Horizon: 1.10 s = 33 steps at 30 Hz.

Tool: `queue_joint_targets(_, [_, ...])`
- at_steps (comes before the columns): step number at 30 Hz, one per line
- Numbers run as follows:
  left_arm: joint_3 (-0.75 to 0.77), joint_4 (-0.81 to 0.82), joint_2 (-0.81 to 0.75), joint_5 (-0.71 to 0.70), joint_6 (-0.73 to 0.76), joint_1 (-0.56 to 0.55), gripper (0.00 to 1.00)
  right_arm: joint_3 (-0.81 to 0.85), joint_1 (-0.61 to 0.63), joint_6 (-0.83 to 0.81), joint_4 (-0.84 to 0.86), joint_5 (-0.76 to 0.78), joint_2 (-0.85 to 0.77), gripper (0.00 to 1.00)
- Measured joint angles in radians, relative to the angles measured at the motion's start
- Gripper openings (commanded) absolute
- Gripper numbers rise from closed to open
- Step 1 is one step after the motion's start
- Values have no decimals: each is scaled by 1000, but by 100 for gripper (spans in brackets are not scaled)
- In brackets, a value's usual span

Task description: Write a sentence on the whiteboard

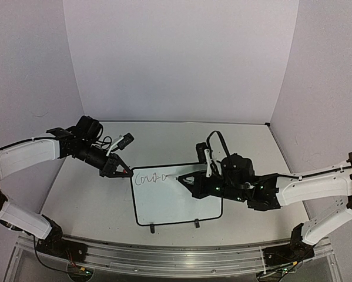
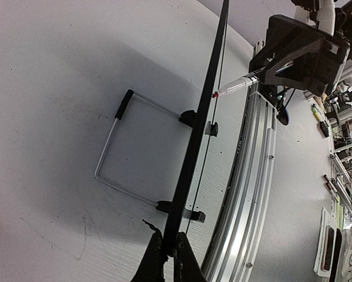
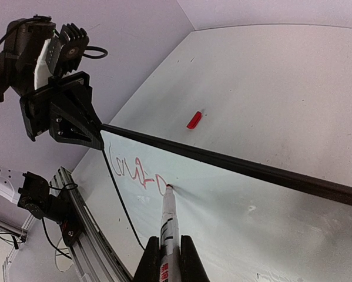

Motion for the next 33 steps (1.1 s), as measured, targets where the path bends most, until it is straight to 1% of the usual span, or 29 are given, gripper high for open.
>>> queue_joint_targets(19, [0,0,0,0,0,0,0,-5,0,14,-43,-29,-2,0])
queue_joint_targets(29, [0,0,0,0,0,-1,0,-31,0,13,-57,-9,-96,0])
queue_joint_targets(33, [0,0,0,0,0,-3,0,-32,0,14,-57,1,-103,0])
